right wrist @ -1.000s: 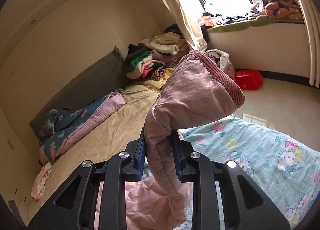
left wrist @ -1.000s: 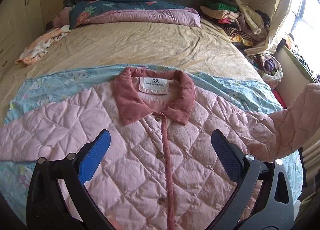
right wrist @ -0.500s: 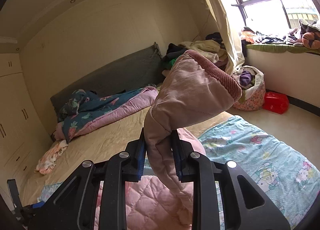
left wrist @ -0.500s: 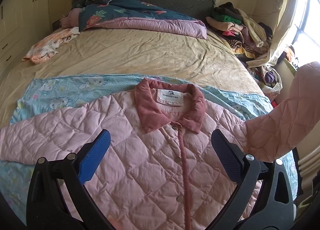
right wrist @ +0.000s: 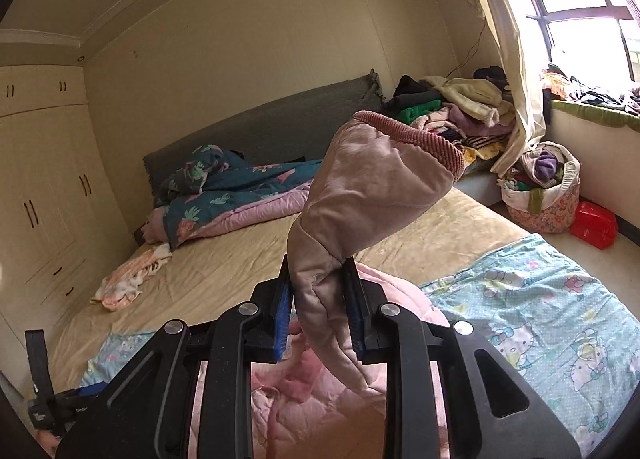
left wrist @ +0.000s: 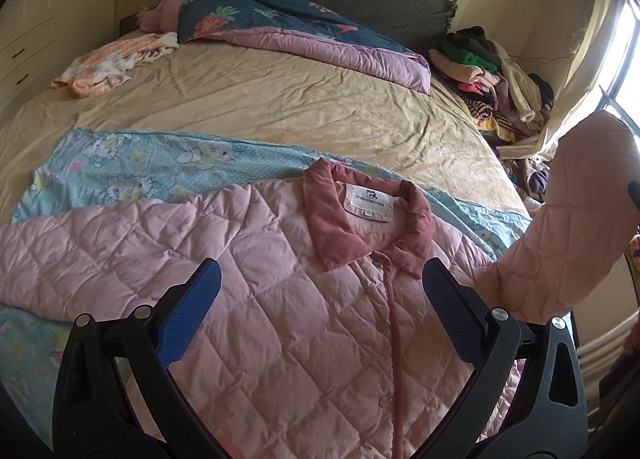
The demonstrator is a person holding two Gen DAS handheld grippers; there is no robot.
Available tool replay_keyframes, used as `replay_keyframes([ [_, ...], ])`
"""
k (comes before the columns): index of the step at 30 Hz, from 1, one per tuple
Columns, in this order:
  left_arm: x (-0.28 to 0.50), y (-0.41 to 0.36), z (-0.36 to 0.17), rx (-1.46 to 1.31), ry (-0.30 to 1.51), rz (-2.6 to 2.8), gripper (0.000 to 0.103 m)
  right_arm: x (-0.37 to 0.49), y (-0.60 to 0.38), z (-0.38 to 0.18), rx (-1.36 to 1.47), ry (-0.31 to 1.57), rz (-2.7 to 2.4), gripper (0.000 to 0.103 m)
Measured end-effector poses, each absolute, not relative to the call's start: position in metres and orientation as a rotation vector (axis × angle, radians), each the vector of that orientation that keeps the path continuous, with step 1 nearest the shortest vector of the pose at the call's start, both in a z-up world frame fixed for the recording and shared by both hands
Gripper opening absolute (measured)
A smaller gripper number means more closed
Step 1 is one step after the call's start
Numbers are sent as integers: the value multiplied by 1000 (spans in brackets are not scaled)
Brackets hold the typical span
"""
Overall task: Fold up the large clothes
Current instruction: 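Lift the sleeve and carry it across the jacket body with the right tool, then lay the sleeve on the jacket body with the right tool while the left tool grasps the placket edge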
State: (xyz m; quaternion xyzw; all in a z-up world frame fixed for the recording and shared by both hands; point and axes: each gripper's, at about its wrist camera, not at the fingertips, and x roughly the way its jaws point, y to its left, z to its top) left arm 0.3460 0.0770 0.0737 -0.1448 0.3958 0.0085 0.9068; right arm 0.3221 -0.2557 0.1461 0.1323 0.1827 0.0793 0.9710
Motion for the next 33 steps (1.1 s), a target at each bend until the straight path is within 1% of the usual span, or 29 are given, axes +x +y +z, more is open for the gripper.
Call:
replay_keyframes([
  [10,346,118,60,-402,819,42,95,338,-185,111,195,438,246,23],
  [16,345,138,49,-474,821,30,95,347,-137,79,127,494,286,23],
  [25,348,146,33,-566,834,-35,95,348,-78,23,35,595,353,23],
  [28,349,148,28,-603,839,-54,95,345,-62,4,15,635,378,24],
  [33,350,151,23,-669,832,-94,95,331,-32,-24,-44,699,460,30],
])
